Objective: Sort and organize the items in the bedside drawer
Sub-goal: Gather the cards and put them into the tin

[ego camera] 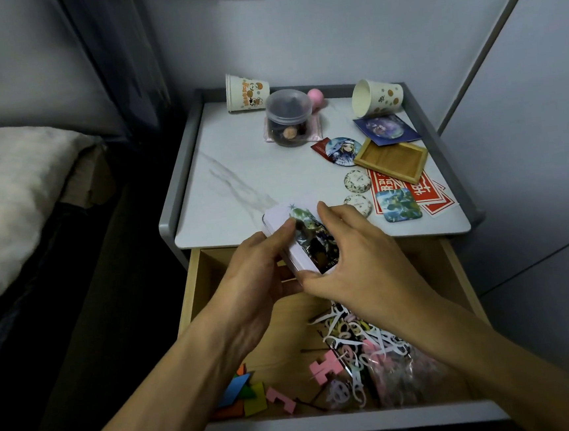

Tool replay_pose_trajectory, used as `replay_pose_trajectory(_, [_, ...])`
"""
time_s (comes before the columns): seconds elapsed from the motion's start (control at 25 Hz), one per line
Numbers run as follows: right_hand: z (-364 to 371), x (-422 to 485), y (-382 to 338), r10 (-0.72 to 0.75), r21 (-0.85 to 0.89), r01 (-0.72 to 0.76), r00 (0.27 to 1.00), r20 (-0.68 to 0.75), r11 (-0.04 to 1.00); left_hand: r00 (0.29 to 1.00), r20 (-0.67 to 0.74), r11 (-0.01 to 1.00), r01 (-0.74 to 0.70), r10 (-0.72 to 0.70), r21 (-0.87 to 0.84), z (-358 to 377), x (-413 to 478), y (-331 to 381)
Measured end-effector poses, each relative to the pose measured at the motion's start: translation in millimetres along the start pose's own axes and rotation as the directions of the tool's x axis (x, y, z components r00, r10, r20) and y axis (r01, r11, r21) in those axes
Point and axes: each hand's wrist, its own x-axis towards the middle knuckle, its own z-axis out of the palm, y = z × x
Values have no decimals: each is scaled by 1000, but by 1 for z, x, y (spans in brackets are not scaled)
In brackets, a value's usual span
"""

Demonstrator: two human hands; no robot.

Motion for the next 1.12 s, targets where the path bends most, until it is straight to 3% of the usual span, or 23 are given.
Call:
replay_pose_trajectory(0.04, [0,1,2,12,43,-13,1000,26,999,1000,-16,1000,-2,2,-9,-1,0,0])
replay_pose_trajectory(0.12, [-1,4,6,114,320,-141,988,104,937,1000,-15,998,-9,8,-58,-2,-1,1])
replay_pose_trajectory(0.24, [-3,4,13,262,738,-415,910,322,532,1000,-22,981,-25,21,-192,-3,1,7])
replay_pose_trajectory(0.28, [-2,2,13,256,778,-473,880,400,413,999,-30,976,-26,20,-216,-5,2,8])
replay_pose_trajectory(0.36, [2,0,13,216,802,-520,854,474,294,997,-76,989,-25,14,-148,-7,1,9])
replay_pose_trajectory(0.44, [0,0,13,179,810,-507,862,475,294,983,-174,998,-49,57,47,-14,0,11])
replay_pose_trajectory(0.52, [-4,0,13,134,797,-482,874,467,364,958,-225,952,-107,176,288,-26,2,15])
replay_pose_trajectory(0.68, [-1,-7,11,56,781,-453,877,478,429,925,-133,676,-157,356,720,-38,1,14])
replay_pose_trajectory(0.76, [8,-9,11,90,802,-464,880,466,378,904,-165,624,-132,395,770,-40,1,10])
replay_pose_trajectory(0.88, [19,-13,10,150,829,-474,880,450,296,895,-211,647,-106,394,755,-45,-3,5])
replay_pose_trajectory(1.12, [40,-17,4,191,814,-516,856,480,265,963,-237,724,72,128,686,-72,-4,10])
